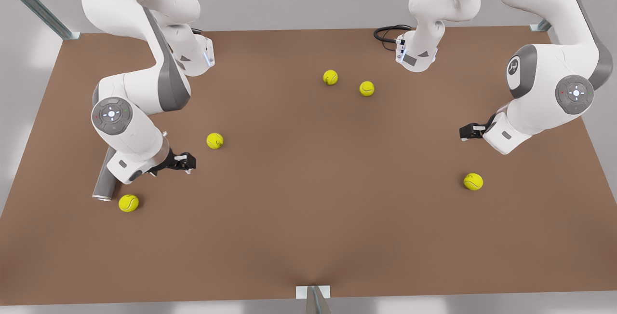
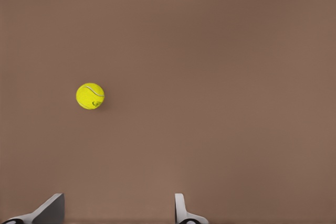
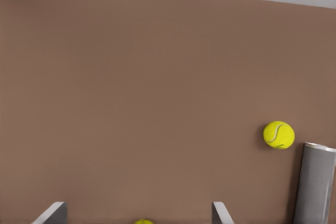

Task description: Put the tennis tube upright

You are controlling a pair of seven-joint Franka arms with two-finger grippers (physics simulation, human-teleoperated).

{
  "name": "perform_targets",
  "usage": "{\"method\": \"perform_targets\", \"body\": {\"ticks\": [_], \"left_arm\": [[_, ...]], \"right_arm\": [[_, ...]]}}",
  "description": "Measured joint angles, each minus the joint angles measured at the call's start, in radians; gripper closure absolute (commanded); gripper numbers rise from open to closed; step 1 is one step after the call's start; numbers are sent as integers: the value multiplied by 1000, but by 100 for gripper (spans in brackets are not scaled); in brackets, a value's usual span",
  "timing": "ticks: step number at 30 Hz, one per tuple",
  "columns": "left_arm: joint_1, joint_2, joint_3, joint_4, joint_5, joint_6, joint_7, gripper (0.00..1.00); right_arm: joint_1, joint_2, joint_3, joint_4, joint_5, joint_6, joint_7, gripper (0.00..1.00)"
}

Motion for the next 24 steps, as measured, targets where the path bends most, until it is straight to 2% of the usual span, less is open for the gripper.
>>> {"method": "perform_targets", "body": {"ticks": [4,8,13,18,19,21,24], "left_arm": [[0,0,0,0,1,0,1,0],[0,0,0,0,1,0,-1,0],[0,0,0,0,1,0,-1,0],[0,2,0,0,1,0,-1,0],[0,2,0,0,1,0,-1,0],[0,2,0,0,2,0,-1,0],[0,0,0,2,1,1,-1,0]], "right_arm": [[-4,-1,0,-13,-2,-7,0,0],[-148,-2,2,-69,19,-113,-6,0],[-360,47,0,-139,9,65,-294,0],[-504,37,5,-288,9,28,-425,0],[-520,23,5,-344,9,52,-417,0],[-574,-41,6,-520,7,252,-429,0],[-641,-39,6,-569,-60,399,-465,0]]}}
